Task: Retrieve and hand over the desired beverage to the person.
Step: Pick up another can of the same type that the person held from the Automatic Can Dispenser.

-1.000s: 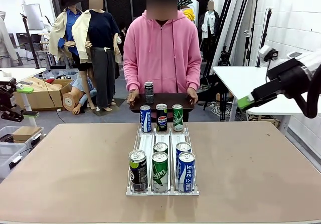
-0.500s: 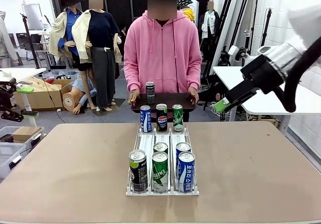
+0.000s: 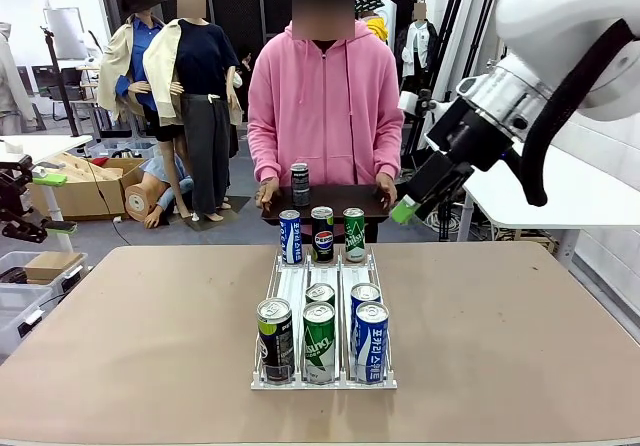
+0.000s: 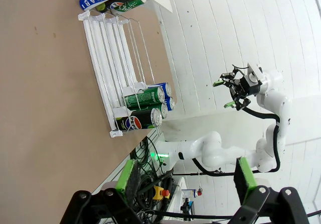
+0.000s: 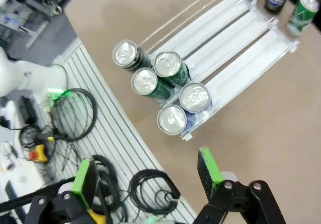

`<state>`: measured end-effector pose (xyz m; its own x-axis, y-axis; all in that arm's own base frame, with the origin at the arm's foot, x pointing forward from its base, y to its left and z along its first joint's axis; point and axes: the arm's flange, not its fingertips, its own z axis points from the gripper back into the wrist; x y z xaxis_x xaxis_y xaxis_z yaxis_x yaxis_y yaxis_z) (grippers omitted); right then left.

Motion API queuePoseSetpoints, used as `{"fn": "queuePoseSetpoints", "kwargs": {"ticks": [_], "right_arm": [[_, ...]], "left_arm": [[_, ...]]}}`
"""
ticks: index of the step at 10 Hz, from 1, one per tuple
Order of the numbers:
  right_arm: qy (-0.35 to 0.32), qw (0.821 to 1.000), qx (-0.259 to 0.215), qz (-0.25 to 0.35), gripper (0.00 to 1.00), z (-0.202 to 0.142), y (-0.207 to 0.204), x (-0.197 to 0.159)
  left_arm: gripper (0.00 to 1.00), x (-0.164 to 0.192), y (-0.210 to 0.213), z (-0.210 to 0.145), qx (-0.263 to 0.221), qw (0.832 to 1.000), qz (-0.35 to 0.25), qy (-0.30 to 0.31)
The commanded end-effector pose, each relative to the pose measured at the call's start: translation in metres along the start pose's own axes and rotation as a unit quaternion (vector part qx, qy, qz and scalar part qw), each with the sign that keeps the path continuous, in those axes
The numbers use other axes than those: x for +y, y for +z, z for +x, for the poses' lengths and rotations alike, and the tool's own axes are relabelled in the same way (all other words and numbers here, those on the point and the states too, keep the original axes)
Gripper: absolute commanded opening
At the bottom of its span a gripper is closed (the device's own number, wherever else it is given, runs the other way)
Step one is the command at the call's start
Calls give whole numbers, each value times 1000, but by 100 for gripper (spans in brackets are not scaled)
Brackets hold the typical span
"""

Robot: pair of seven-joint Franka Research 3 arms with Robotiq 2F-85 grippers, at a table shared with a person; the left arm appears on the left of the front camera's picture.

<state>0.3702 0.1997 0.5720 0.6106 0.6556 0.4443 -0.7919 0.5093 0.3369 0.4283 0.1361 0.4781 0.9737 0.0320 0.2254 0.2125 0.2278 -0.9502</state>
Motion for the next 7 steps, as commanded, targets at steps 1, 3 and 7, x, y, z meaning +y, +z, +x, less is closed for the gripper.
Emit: {"fn": "queuePoseSetpoints", "kwargs": {"ticks": [1,3,7], "right_arm": [[-4,999,29,-36,100,20,-14,8],[0,996,53,-66,100,33,-37,24],[-11,987,61,-147,100,41,-95,62]], "left_arm": [[100,-2,0,-3,-4,1000,1,-1],[100,-2,0,-3,-4,1000,1,-1],[100,-2,0,-3,-4,1000,1,-1]]}}
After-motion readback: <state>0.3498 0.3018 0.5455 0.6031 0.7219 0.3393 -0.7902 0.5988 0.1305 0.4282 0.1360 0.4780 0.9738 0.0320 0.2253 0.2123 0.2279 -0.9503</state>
